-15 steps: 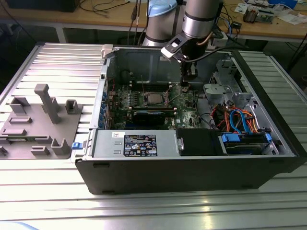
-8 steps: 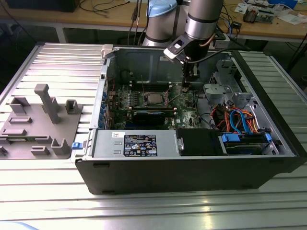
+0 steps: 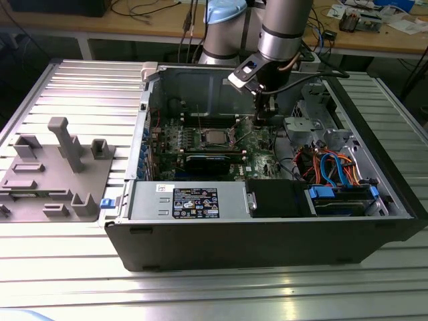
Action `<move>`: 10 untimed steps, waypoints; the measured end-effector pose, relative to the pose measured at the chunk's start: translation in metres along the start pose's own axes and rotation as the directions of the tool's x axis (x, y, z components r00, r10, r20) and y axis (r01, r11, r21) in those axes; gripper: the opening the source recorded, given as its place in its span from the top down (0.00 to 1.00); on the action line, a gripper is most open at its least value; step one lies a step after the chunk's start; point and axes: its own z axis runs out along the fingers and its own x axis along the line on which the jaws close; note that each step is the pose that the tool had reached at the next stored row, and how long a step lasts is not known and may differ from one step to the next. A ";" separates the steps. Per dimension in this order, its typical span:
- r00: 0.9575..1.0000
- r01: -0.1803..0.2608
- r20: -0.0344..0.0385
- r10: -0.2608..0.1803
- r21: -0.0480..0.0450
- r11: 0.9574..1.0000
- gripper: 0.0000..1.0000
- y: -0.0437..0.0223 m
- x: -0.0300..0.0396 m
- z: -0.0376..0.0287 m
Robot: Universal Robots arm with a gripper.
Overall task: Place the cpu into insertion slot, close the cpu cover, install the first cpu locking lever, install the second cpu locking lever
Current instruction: 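Close the cpu cover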
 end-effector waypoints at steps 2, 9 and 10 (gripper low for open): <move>1.000 0.000 0.000 0.000 0.000 1.000 0.89 0.0000 0.0000 0.0004; 1.000 0.000 0.000 0.000 0.000 1.000 0.89 -0.0059 0.0002 0.0009; 1.000 0.000 0.000 0.000 0.000 1.000 0.89 -0.0062 0.0002 0.0010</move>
